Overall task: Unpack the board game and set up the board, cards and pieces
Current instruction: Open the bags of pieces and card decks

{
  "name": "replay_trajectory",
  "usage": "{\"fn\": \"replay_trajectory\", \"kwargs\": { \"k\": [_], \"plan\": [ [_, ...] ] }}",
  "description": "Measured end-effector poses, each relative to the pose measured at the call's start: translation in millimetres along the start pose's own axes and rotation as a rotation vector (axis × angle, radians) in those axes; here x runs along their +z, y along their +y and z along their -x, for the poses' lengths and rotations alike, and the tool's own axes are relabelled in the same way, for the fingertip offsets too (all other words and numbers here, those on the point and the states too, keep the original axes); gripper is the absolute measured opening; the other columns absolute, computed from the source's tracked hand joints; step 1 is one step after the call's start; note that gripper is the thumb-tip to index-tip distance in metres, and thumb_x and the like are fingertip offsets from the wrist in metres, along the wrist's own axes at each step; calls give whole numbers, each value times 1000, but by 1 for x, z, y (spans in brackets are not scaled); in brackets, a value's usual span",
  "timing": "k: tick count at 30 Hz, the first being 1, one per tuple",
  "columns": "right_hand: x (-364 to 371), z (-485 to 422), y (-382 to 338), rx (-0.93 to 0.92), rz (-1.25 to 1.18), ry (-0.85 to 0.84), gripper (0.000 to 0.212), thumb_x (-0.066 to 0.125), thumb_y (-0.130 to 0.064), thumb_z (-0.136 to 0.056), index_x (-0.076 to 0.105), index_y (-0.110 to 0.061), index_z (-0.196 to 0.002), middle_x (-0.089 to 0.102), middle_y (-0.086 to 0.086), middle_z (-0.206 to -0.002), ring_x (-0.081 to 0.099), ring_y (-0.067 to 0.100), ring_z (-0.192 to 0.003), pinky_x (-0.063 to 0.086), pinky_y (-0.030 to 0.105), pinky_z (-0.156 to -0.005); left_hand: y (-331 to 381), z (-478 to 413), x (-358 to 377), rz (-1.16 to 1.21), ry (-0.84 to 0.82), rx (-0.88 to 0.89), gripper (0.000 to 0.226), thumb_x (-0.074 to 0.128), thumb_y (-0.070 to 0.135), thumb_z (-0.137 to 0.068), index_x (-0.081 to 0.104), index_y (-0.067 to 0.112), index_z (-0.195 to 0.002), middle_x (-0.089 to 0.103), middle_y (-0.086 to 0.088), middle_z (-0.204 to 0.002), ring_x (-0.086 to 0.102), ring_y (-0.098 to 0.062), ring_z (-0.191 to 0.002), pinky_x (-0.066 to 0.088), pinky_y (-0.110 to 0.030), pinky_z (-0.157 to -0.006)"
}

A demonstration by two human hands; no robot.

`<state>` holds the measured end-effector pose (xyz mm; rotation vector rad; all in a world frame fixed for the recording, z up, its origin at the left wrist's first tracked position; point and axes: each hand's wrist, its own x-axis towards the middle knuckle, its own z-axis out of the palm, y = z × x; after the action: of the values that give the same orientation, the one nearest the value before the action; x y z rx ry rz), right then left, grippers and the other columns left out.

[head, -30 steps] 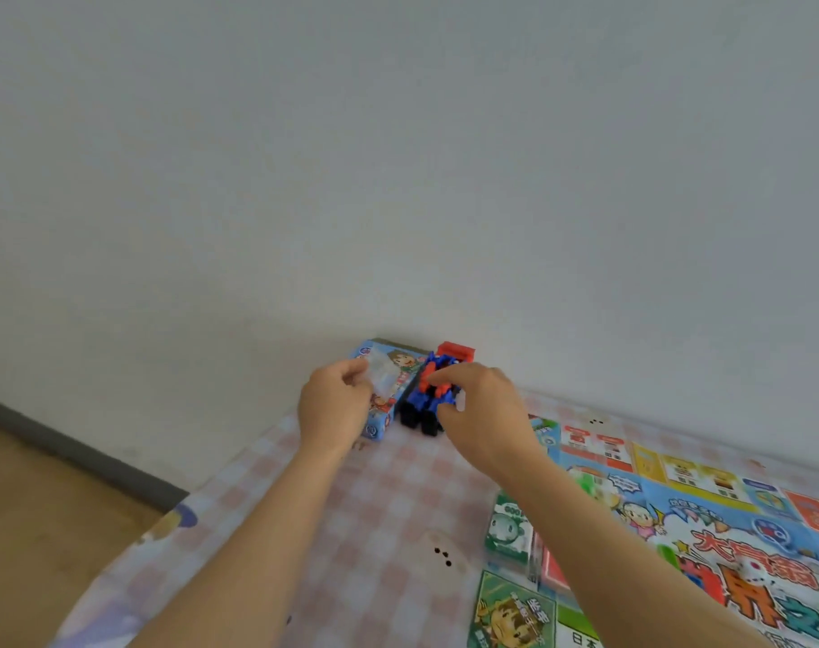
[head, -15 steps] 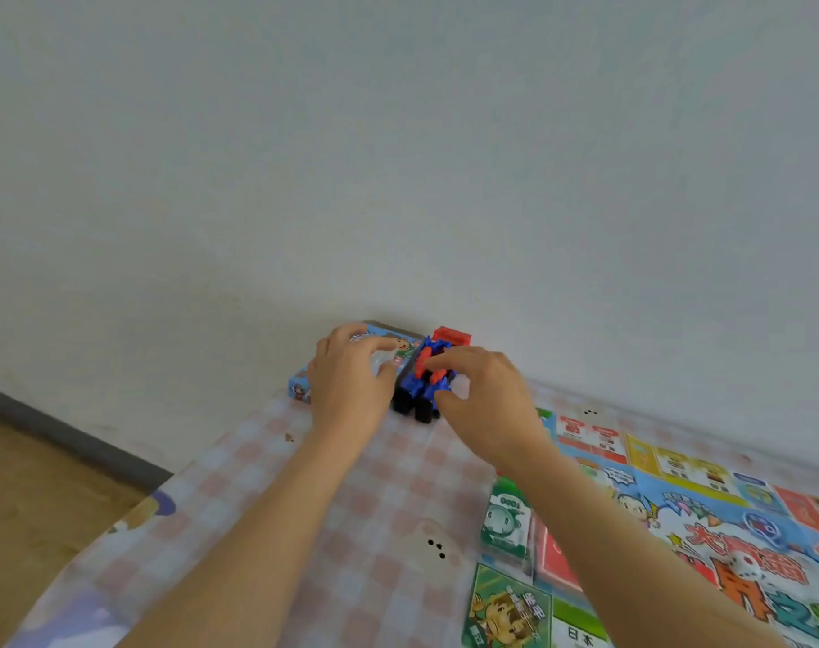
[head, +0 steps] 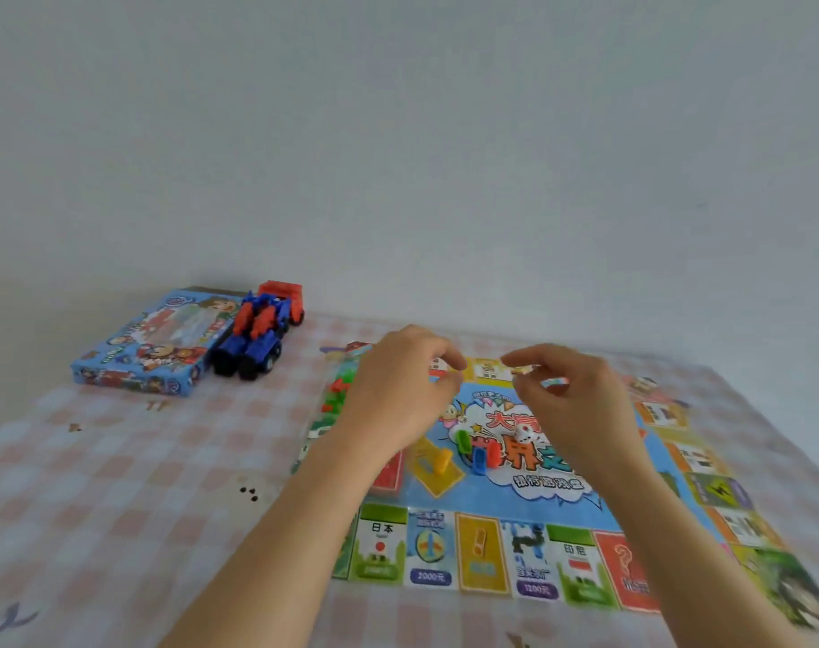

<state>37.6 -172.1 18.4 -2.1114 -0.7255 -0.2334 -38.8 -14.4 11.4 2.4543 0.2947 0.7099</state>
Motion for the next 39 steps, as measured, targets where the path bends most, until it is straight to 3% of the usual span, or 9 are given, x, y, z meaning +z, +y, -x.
{"fn": "replay_trajectory", "kwargs": {
  "k": [4,9,13,16,23,26,31,36,39],
  "plan": [
    [0,18,21,16,0,26,21,65,-10,-83,73,-29,-91,61,-24,-78,57,-4,-66,40,9,-58,15,1,28,-52,-69,26,13,62,31,-88,68,31,-100,61,10,-112,53,-9,-109,40,-25,-91],
    [15,32,34,-78,54,-64,19,72,-8,-76,76,-22,-87,67,-11,-90,56,6,-62,44,11,-61,10,8,31,-73,-130,108,18,61,29,-89,68,33,-105,61,16,-116,51,-2,-111,32,-18,-95],
    [16,34,32,-122,142,-190,17,71,-15,-77,77,-23,-91,69,-11,-94,47,-5,-62,38,8,-65,10,10,30,-27,-96,119,18,63,25,-88,68,34,-103,62,20,-112,50,5,-105,32,-15,-94],
    [15,33,30,-100,181,-248,17,70,-20,-79,76,-24,-95,69,-11,-90,45,-5,-63,38,13,-72,7,10,31,-33,-42,118,17,63,23,-88,69,34,-99,65,21,-104,53,4,-100,37,-16,-89],
    [19,36,29,-59,138,-140,21,61,-13,-83,74,-21,-97,73,-3,-88,64,13,-80,53,30,-77,8,11,36,-72,17,217,15,66,16,-85,72,26,-94,69,12,-95,60,-6,-93,45,-27,-88],
    [15,36,32,-13,86,-60,23,60,-8,-84,76,-20,-95,75,-4,-89,67,11,-79,54,28,-78,12,12,38,-36,34,220,15,66,15,-85,73,24,-94,69,12,-94,59,-6,-94,41,-22,-84],
    [-18,37,37,182,-103,-65,18,72,-5,-78,77,-20,-87,69,-14,-76,66,0,-70,52,11,-68,23,16,43,-21,24,234,14,66,17,-86,73,26,-95,69,13,-95,59,-5,-93,38,-17,-82],
    [-53,47,51,225,-164,5,17,78,-8,-73,76,-21,-83,73,-10,-75,68,1,-69,54,13,-68,63,17,56,-31,-47,313,14,64,21,-87,72,25,-98,69,12,-100,59,-5,-97,35,-17,-82],
    [-71,56,60,264,-198,42,17,79,-9,-72,74,-23,-80,74,-6,-73,70,5,-68,56,21,-68,81,20,70,-25,-132,301,18,60,25,-90,69,29,-105,66,14,-106,57,-4,-100,42,-21,-86]
  ]
}}
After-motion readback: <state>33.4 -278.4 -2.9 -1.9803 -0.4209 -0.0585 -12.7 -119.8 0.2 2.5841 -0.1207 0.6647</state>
